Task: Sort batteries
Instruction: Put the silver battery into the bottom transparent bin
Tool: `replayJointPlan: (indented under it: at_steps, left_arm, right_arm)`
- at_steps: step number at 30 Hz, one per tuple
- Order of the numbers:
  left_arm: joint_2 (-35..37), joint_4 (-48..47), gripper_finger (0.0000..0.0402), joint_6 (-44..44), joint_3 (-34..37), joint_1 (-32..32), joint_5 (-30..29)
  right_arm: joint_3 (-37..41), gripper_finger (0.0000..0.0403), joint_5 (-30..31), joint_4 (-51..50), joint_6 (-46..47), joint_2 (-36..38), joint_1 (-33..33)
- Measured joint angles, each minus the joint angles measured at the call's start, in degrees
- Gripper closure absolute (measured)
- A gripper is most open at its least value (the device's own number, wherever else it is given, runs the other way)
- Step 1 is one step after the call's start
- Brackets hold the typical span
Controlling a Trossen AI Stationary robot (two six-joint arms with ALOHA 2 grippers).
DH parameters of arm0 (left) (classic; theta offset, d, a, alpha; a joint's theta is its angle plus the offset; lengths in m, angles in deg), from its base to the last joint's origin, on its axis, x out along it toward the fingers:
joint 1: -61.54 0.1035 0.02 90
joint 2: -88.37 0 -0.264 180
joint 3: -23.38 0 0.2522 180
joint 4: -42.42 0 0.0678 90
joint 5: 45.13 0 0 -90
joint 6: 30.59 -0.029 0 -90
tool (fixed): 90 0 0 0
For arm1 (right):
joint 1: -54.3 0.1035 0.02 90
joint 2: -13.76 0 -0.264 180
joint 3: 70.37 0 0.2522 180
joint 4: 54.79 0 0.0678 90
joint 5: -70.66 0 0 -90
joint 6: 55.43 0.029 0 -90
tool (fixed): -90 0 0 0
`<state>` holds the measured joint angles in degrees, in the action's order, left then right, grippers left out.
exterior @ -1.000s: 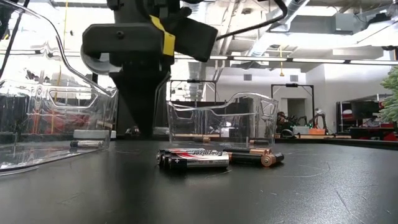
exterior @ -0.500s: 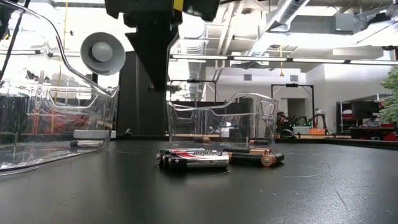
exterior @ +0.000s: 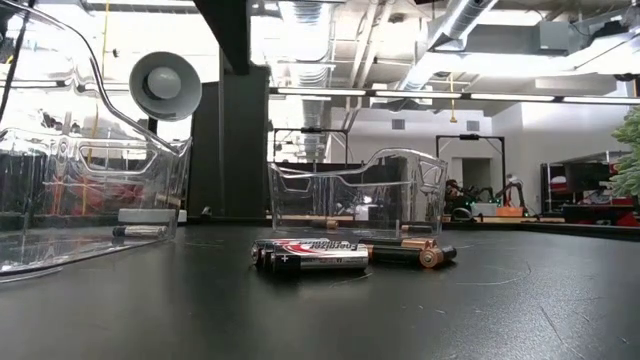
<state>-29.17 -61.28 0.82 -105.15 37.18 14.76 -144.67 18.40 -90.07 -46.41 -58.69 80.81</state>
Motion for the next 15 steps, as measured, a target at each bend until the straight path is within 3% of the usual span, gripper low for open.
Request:
replayJointPlan:
  at_steps: [6,15]
  left_arm:
    - [5.87,-0.07,0.0389,7.11,6.65,-2.93,0.14]
    - [16.04,3.79,0.0389,16.99,26.5,-6.26,6.82]
  right_arm:
    - [0.02,0.0315,0.0,-0.76,0.0,0.0,0.0]
    - [0.0,0.0315,0.0,-0.52,0.06,0.0,-0.15]
